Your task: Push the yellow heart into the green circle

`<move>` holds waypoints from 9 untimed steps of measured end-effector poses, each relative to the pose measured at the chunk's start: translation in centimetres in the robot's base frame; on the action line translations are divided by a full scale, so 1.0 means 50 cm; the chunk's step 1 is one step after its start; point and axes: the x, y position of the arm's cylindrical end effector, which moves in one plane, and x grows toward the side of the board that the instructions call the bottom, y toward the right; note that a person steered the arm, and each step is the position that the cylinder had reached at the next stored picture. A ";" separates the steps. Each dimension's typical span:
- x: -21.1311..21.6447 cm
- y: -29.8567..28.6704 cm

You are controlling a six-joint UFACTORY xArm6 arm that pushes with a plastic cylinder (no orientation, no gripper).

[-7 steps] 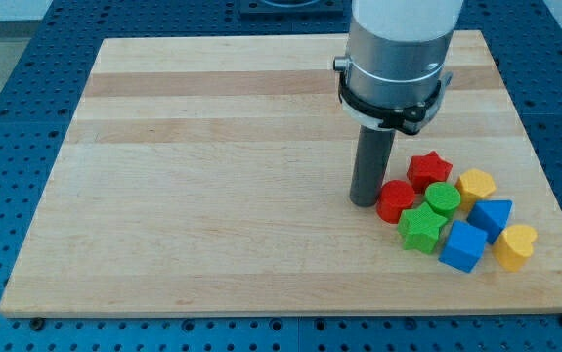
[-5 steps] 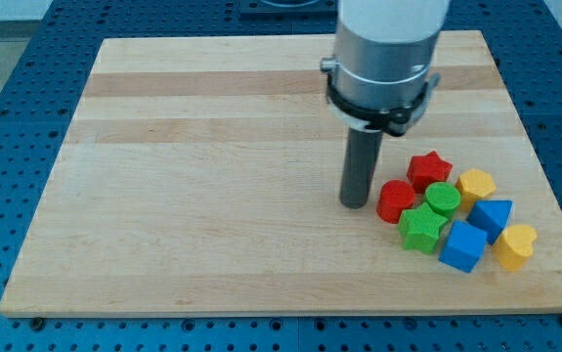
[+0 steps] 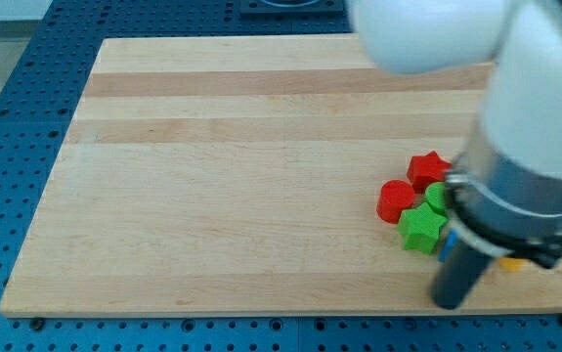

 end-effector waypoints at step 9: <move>-0.163 0.035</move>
